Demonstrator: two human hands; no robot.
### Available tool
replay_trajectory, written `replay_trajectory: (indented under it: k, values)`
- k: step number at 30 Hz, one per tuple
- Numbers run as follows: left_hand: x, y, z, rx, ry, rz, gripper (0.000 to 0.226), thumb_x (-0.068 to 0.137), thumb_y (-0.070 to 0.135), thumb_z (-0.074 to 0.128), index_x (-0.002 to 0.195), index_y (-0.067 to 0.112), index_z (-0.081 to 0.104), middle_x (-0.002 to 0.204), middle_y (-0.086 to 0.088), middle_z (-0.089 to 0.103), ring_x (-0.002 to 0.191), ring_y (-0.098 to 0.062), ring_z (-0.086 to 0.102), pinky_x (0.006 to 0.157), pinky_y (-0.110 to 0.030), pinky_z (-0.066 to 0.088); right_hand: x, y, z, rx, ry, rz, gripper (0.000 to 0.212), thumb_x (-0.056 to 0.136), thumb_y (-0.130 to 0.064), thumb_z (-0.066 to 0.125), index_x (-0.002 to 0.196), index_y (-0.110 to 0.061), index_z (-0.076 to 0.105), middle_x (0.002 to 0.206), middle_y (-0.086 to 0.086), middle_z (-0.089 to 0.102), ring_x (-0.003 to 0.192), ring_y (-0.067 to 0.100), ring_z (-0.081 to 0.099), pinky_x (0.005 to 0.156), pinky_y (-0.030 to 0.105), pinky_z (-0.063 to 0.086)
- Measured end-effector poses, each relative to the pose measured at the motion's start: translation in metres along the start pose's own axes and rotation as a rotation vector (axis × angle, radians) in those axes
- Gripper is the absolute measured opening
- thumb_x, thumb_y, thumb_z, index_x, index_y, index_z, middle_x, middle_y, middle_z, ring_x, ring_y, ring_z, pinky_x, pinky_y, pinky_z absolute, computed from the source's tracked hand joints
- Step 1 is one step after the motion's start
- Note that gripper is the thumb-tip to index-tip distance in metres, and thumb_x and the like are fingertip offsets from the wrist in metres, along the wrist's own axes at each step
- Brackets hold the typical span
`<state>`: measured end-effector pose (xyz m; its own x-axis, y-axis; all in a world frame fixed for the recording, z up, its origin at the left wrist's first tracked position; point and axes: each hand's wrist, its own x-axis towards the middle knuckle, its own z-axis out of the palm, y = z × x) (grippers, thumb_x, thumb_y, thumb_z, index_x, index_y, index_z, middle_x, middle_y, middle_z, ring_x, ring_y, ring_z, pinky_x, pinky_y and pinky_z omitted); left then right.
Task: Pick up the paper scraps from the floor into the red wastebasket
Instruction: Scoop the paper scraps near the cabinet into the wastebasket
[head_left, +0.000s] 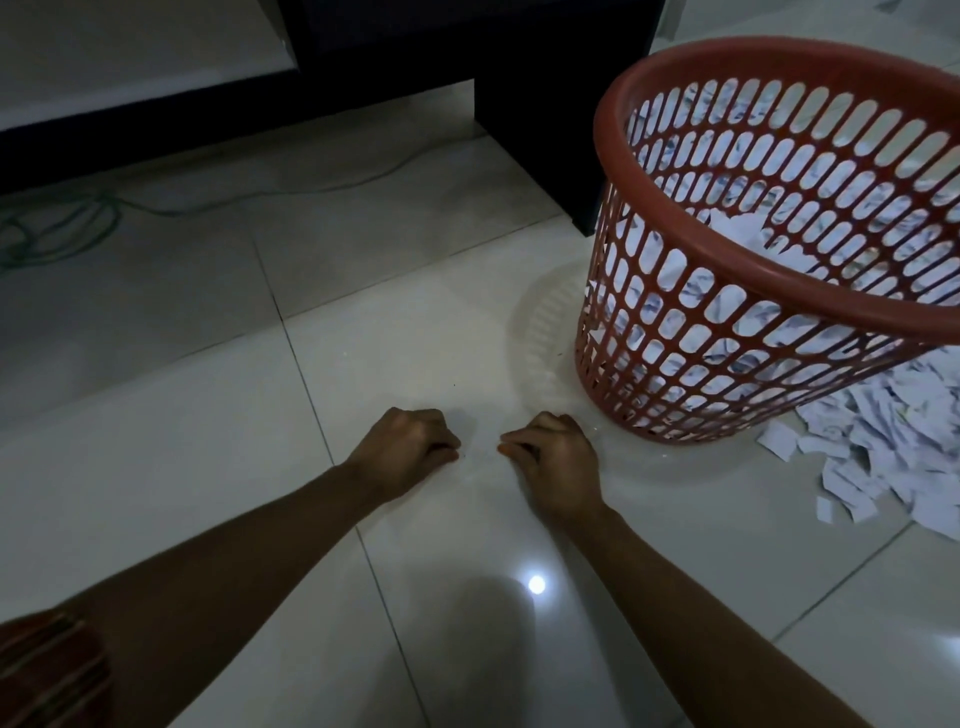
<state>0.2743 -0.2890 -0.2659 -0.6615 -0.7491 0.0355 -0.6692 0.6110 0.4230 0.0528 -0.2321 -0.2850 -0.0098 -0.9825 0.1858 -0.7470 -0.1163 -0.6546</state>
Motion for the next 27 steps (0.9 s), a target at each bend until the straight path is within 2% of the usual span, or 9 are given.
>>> replay_trajectory:
  k: [2,8,10,12,14,17,19,22,27]
  values:
    - [0.001,-0.001,0.003,0.003,0.027,0.023,0.021,0.085,0.031,0.062,0.086,0.017,0.077,0.083,0.004,0.069,0.073,-0.013,0.065,0.064,-0.023,0.047,0.003,0.001,0.002,-0.035,0.009,-0.053,0.004,0.08,-0.018,0.073,0.083,-0.017,0.077,0.077,-0.003,0.068,0.073,0.019,0.056,0.068,0.031,0.046]
    - [0.008,0.003,0.007,0.094,0.082,0.096,0.028,0.09,0.028,0.051,0.076,0.015,0.072,0.077,0.002,0.065,0.063,-0.016,0.061,0.06,-0.024,0.039,0.009,-0.001,0.002,-0.191,-0.022,-0.116,0.011,0.085,-0.018,0.064,0.077,-0.018,0.071,0.076,-0.001,0.065,0.074,0.023,0.054,0.068,0.034,0.043]
    - [0.01,0.008,0.012,0.145,0.093,0.087,0.031,0.09,0.026,0.045,0.073,0.013,0.068,0.075,-0.002,0.062,0.059,-0.021,0.059,0.056,-0.028,0.041,0.011,-0.001,0.001,-0.175,-0.061,-0.092,0.012,0.087,-0.019,0.063,0.077,-0.018,0.07,0.078,0.0,0.065,0.076,0.023,0.055,0.07,0.035,0.044]
    - [0.012,0.012,0.017,0.172,0.095,0.048,0.035,0.09,0.027,0.038,0.072,0.012,0.064,0.073,-0.005,0.06,0.058,-0.026,0.058,0.053,-0.032,0.044,0.015,0.006,-0.004,-0.058,-0.114,-0.025,0.012,0.087,-0.02,0.063,0.079,-0.015,0.071,0.079,0.001,0.065,0.078,0.021,0.056,0.073,0.035,0.045]
    - [0.013,0.017,0.022,0.164,0.093,0.004,0.037,0.091,0.029,0.037,0.074,0.012,0.064,0.075,-0.006,0.061,0.061,-0.028,0.06,0.057,-0.033,0.044,0.016,0.016,-0.012,0.06,-0.161,0.021,0.012,0.088,-0.019,0.066,0.079,-0.012,0.071,0.078,-0.001,0.063,0.077,0.015,0.054,0.073,0.03,0.043]
    - [0.013,0.03,0.022,0.082,0.039,-0.051,0.029,0.09,0.028,0.046,0.079,0.012,0.068,0.082,-0.005,0.066,0.073,-0.026,0.063,0.07,-0.035,0.042,0.013,0.03,-0.026,0.096,-0.187,0.027,0.009,0.086,-0.018,0.07,0.08,-0.012,0.074,0.077,-0.004,0.062,0.075,0.01,0.054,0.071,0.023,0.04]
    - [0.012,0.036,0.025,0.037,0.035,-0.044,0.03,0.089,0.029,0.048,0.08,0.013,0.07,0.084,-0.003,0.068,0.077,-0.025,0.064,0.073,-0.036,0.042,0.008,0.034,-0.031,0.105,-0.191,0.012,0.005,0.085,-0.016,0.071,0.083,-0.013,0.075,0.078,-0.004,0.063,0.075,0.01,0.055,0.071,0.018,0.04]
    - [0.01,0.041,0.027,0.028,0.06,-0.027,0.034,0.089,0.033,0.044,0.076,0.015,0.071,0.08,0.0,0.068,0.072,-0.022,0.064,0.071,-0.035,0.043,0.001,0.036,-0.033,0.11,-0.178,-0.015,0.005,0.085,-0.015,0.072,0.085,-0.014,0.076,0.079,-0.005,0.064,0.075,0.008,0.055,0.072,0.014,0.039]
    - [0.01,0.039,0.024,0.261,0.092,0.069,0.031,0.086,0.03,0.043,0.067,0.024,0.067,0.07,0.007,0.063,0.056,-0.016,0.059,0.069,-0.03,0.032,-0.01,0.035,-0.028,0.011,-0.163,-0.102,0.005,0.084,-0.019,0.073,0.085,-0.015,0.076,0.079,-0.004,0.066,0.075,0.01,0.052,0.071,0.023,0.039]
